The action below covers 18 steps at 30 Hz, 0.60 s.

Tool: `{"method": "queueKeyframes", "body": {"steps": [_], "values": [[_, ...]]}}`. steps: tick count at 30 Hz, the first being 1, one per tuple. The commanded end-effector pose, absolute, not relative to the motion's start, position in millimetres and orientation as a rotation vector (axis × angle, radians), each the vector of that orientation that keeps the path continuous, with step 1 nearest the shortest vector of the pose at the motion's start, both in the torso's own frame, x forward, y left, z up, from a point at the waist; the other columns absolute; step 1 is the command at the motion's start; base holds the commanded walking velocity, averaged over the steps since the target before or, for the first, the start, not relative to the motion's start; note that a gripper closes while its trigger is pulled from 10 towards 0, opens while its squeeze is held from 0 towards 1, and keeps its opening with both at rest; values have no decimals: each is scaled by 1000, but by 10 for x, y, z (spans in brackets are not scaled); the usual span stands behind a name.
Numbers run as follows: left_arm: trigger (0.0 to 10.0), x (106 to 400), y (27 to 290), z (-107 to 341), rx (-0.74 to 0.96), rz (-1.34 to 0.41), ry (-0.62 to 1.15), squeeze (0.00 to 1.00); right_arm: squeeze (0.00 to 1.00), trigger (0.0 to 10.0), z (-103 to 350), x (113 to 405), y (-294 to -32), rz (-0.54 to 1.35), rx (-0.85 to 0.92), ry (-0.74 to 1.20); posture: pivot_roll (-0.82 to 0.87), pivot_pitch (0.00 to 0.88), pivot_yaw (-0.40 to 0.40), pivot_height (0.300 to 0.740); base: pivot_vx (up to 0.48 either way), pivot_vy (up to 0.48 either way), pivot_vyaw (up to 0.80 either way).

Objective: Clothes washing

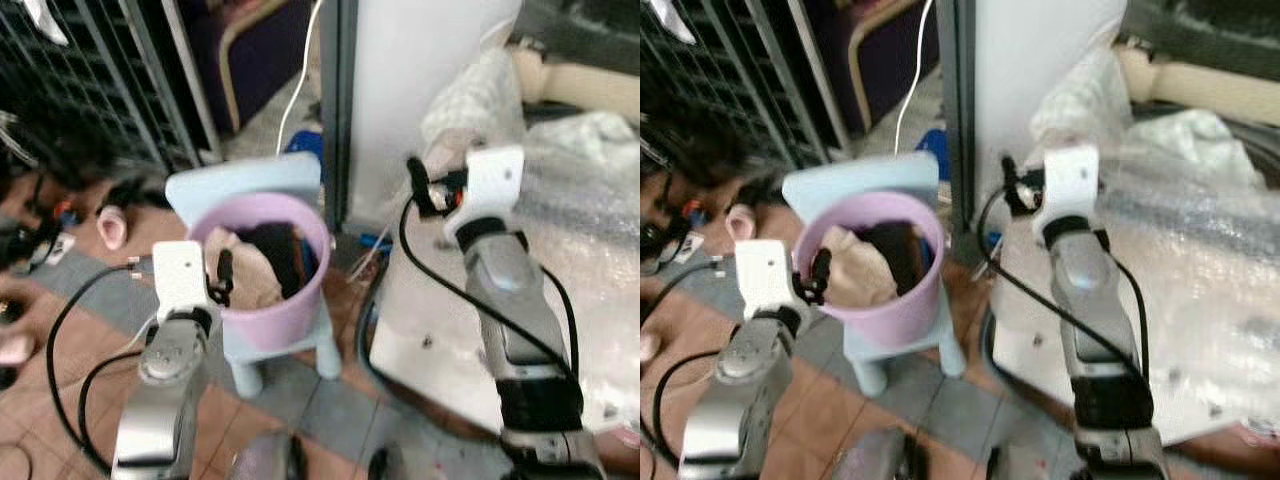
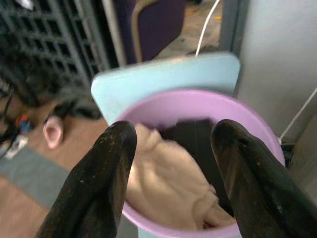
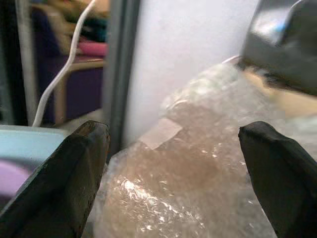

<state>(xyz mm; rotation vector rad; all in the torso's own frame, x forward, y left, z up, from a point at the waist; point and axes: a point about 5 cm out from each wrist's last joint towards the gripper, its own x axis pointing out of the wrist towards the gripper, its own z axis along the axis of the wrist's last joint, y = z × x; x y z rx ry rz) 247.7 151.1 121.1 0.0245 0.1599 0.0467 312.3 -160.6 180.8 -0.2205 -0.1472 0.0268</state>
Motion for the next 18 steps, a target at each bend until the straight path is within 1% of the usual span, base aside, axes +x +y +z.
{"method": "queueKeyframes", "body": {"steps": [1,2,4,6,11,12,14,16,17,18], "values": [[10000,2434,1555,1193,38,50,162,0,0,10000,1876,3107,-1420,97,-112,-174,10,48,86,740,0,0,0],[10000,2427,1527,1186,23,37,162,0,0,10000,1887,3106,-1422,84,-79,-170,10,48,86,740,0,0,0],[10000,2412,1460,1183,-14,-6,151,0,0,10000,1916,3114,-1463,29,-101,-178,0,36,87,740,0,0,0],[10000,2422,1435,1203,-26,-14,142,0,0,10000,1896,3116,-1449,119,-58,-125,-6,31,83,740,0,0,0],[10000,2443,1501,1202,-34,14,137,0,0,10000,2098,3056,-1433,169,-53,-231,-7,34,73,740,285,0,0],[10000,2441,1504,1200,-42,16,138,0,0,10000,2121,3056,-1420,184,-85,-242,-10,38,73,740,292,0,0],[10000,2432,1497,1191,-50,11,137,0,0,10000,2128,3053,-1409,194,-112,-246,-12,37,72,740,298,0,0],[10000,2438,1484,1182,-52,7,139,0,0,10000,2117,3068,-1418,190,-94,-232,-11,38,69,740,326,0,0],[10000,2444,1478,1180,-53,6,139,0,0,10000,2113,3074,-1421,190,-89,-226,-12,59,71,740,352,0,0],[10000,2453,1468,1184,-56,4,137,0,0,10000,2113,3080,-1420,193,-88,-224,-12,59,71,740,352,0,0]]}}
